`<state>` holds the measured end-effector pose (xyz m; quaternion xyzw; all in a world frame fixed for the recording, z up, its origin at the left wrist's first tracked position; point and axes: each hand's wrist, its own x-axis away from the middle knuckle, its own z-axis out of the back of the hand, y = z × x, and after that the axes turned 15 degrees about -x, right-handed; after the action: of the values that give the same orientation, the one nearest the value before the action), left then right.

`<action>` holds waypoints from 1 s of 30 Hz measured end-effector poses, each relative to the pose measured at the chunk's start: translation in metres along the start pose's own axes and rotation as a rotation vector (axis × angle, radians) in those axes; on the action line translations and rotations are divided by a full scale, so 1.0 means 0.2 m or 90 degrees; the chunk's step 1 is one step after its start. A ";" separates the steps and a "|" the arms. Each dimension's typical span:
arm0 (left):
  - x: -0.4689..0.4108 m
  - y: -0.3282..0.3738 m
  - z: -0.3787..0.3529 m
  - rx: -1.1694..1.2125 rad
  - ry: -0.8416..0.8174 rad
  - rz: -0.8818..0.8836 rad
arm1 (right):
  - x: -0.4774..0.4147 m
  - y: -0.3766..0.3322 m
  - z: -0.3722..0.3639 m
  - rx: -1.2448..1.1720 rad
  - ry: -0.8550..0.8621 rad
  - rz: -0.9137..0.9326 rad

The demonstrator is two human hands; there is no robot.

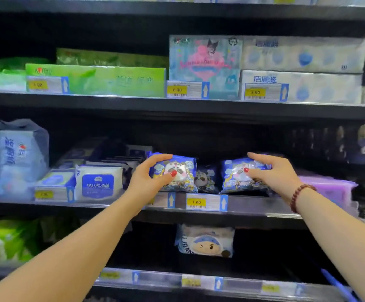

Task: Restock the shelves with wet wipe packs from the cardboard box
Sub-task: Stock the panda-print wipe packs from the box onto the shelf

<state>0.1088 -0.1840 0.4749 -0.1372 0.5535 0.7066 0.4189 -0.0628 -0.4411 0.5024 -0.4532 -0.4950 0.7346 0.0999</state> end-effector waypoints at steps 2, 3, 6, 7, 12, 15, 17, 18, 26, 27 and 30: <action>-0.01 -0.03 -0.02 -0.015 -0.010 -0.013 | -0.06 0.05 -0.01 0.068 0.008 -0.005; -0.02 -0.04 -0.03 -0.024 -0.013 -0.020 | -0.09 0.07 -0.01 0.103 0.009 -0.008; -0.04 -0.09 -0.05 -0.065 -0.021 -0.046 | -0.16 0.11 -0.02 0.183 0.006 -0.020; -0.04 -0.10 -0.05 -0.076 -0.025 -0.053 | -0.18 0.13 -0.03 0.201 0.000 -0.020; -0.04 -0.13 -0.06 -0.103 -0.015 -0.075 | -0.29 0.18 -0.02 0.377 -0.135 0.014; -0.02 -0.15 -0.08 -0.129 0.011 -0.101 | -0.33 0.17 -0.02 0.468 -0.183 0.002; -0.02 -0.15 -0.09 -0.145 0.019 -0.117 | -0.35 0.17 -0.03 0.536 -0.202 -0.015; -0.02 -0.15 -0.09 -0.149 0.018 -0.119 | -0.36 0.17 -0.04 0.567 -0.209 -0.029; -0.01 -0.15 -0.10 -0.153 0.011 -0.109 | -0.33 0.19 -0.07 0.649 -0.235 -0.109; -0.01 -0.15 -0.10 -0.153 0.012 -0.106 | -0.33 0.19 -0.07 0.672 -0.237 -0.112; -0.01 -0.14 -0.09 -0.157 0.006 -0.100 | -0.32 0.13 -0.10 0.751 -0.211 -0.096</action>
<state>0.1255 -0.2004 0.4515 -0.2336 0.4522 0.7337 0.4501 -0.0035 -0.4798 0.5147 -0.1651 -0.0452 0.9361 0.3073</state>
